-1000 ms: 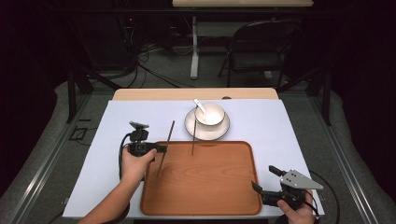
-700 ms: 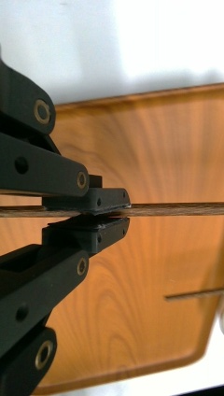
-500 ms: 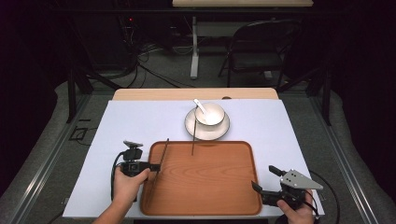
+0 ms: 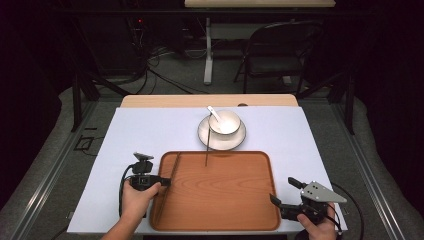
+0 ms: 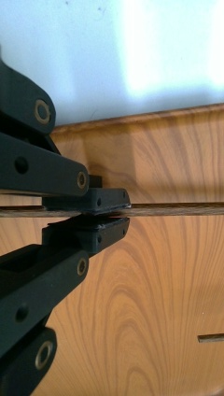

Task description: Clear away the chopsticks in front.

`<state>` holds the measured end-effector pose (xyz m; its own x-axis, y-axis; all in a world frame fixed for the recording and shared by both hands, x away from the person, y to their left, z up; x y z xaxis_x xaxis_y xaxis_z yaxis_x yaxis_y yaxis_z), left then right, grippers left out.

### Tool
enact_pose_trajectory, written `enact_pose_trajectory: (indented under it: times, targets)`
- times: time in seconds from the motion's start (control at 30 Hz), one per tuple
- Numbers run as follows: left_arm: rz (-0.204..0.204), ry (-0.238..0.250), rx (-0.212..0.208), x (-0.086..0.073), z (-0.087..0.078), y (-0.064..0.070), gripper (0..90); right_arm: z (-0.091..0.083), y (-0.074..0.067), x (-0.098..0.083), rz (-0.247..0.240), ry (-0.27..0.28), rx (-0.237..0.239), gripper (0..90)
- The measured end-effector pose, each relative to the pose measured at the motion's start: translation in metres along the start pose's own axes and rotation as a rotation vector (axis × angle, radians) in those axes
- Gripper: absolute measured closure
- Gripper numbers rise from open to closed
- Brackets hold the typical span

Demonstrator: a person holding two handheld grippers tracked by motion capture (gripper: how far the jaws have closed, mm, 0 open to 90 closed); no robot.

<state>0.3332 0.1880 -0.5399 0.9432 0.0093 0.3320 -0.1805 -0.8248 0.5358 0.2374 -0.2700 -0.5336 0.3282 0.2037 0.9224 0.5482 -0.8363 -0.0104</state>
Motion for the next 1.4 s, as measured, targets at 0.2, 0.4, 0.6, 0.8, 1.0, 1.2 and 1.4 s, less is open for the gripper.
enact_pose_trajectory:
  times: [0.2,0.4,0.6,0.8,1.0,1.2,1.4]
  targets:
    - [-0.006,-0.013,-0.002,0.0,0.004,0.001,84.6,0.0,0.0,0.0,0.002,0.001,0.002,14.7]
    - [-0.006,-0.012,0.0,0.001,0.005,0.002,84.6,0.0,0.001,0.0,0.004,0.003,0.002,14.7]
    - [-0.007,-0.019,0.008,0.0,0.008,0.002,84.4,0.0,0.001,0.0,0.003,0.004,0.003,14.7]
    - [-0.013,-0.023,0.001,-0.001,0.01,0.0,83.5,0.0,0.001,0.0,0.003,0.004,0.004,14.7]
    - [-0.013,-0.021,0.001,-0.001,0.009,0.001,82.6,0.0,0.001,0.0,0.004,0.005,0.005,14.7]
    - [0.004,-0.008,0.001,0.003,0.004,0.002,80.7,0.0,0.001,0.0,0.002,0.005,0.004,14.7]
    - [0.05,0.06,-0.015,0.016,-0.005,0.01,67.9,0.0,0.0,0.0,0.007,0.002,0.004,14.7]
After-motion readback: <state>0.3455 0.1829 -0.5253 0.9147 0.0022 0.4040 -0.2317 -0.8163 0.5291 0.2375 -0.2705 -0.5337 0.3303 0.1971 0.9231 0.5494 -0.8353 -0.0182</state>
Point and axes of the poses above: each handheld gripper's, and its own axes: z roughly forward along the jaws, x roughly out of its top, y roughly to its right, the point moved 1 cm from there along z, roughly forward along the jaws, and after that the axes turned 3 degrees about -x, right-handed, at the moved point
